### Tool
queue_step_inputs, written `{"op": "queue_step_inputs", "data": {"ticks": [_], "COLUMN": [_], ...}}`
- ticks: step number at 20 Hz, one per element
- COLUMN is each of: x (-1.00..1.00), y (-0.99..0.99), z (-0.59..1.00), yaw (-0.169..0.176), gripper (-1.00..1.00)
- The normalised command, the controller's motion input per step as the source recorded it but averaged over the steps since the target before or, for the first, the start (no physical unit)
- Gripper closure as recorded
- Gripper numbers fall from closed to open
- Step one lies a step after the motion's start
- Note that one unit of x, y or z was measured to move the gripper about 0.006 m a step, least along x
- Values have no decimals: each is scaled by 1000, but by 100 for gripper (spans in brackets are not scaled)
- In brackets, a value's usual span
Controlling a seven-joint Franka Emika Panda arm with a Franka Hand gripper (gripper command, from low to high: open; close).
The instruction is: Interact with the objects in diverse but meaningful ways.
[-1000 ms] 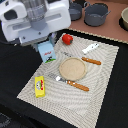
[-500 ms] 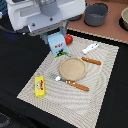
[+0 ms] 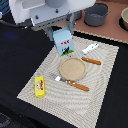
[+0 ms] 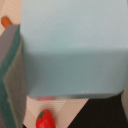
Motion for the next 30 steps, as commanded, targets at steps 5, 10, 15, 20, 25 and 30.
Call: {"op": "queue_step_inputs", "data": {"ticks": [5,10,15,20,25,30], "x": [802,820,802,607,366,345], "y": [-524,-546,-534,-316,-66,-2], "z": [14,-74,-218,-340,-289,-159], "yaw": [-82,-64,-56,-40,-6,0], "gripper": [100,100,100,100,100,100]}}
